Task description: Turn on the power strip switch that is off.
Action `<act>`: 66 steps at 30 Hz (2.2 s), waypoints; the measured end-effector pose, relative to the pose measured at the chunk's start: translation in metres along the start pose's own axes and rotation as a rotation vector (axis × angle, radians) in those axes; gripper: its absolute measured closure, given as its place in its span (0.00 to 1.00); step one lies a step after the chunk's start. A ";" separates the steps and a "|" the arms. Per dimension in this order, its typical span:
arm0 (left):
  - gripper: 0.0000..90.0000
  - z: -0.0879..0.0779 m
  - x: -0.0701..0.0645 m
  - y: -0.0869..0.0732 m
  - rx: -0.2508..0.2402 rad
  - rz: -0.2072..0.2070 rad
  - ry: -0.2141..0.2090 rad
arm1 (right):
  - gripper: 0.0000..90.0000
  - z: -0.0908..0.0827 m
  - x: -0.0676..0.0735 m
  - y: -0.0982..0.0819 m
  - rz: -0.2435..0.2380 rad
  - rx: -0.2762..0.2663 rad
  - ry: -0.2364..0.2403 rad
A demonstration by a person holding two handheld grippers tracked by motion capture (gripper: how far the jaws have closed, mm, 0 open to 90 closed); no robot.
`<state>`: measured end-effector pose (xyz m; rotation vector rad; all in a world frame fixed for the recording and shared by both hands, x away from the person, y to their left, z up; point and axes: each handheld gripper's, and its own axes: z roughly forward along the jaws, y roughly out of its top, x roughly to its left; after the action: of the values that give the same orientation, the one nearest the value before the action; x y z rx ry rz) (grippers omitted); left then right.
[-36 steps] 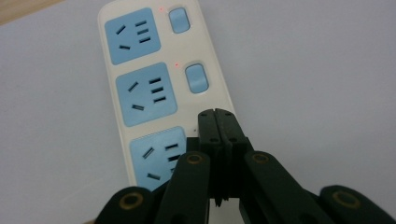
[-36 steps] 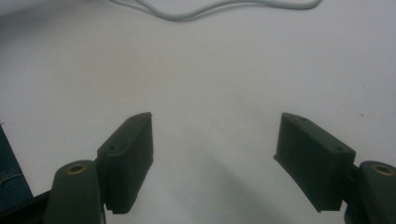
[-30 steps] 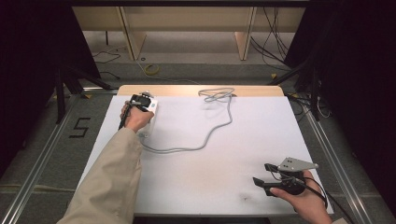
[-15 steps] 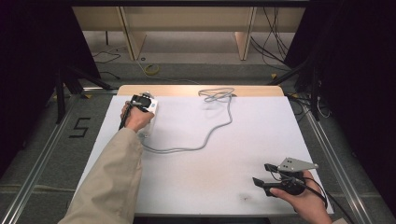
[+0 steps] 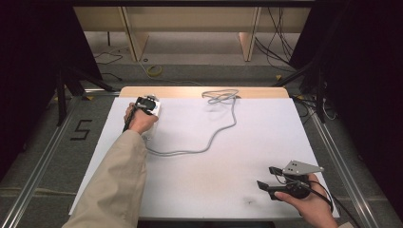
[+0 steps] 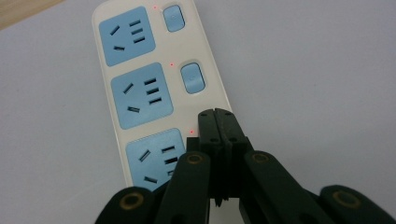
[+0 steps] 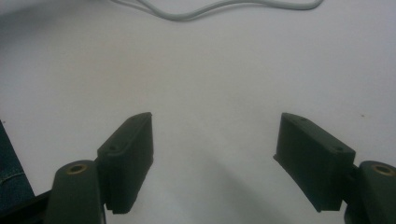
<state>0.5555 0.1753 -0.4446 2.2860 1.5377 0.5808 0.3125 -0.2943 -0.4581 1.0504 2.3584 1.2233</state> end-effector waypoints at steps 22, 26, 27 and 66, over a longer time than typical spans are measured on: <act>1.00 0.000 0.000 -0.002 -0.018 0.014 0.006 | 0.31 0.000 -0.001 0.000 -0.001 -0.001 -0.002; 1.00 -0.001 0.001 -0.003 -0.029 0.015 0.001 | 0.31 0.000 0.000 0.000 -0.004 -0.001 -0.003; 1.00 -0.001 0.001 -0.003 -0.032 0.013 0.002 | 0.31 0.000 0.000 0.000 -0.005 0.000 -0.003; 0.56 -0.028 0.006 -0.005 -0.214 -0.034 0.014 | 0.31 -0.001 -0.001 0.001 -0.002 -0.001 -0.006</act>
<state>0.5391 0.1838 -0.4217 2.0963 1.4423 0.7163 0.3129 -0.2949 -0.4573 1.0493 2.3533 1.2183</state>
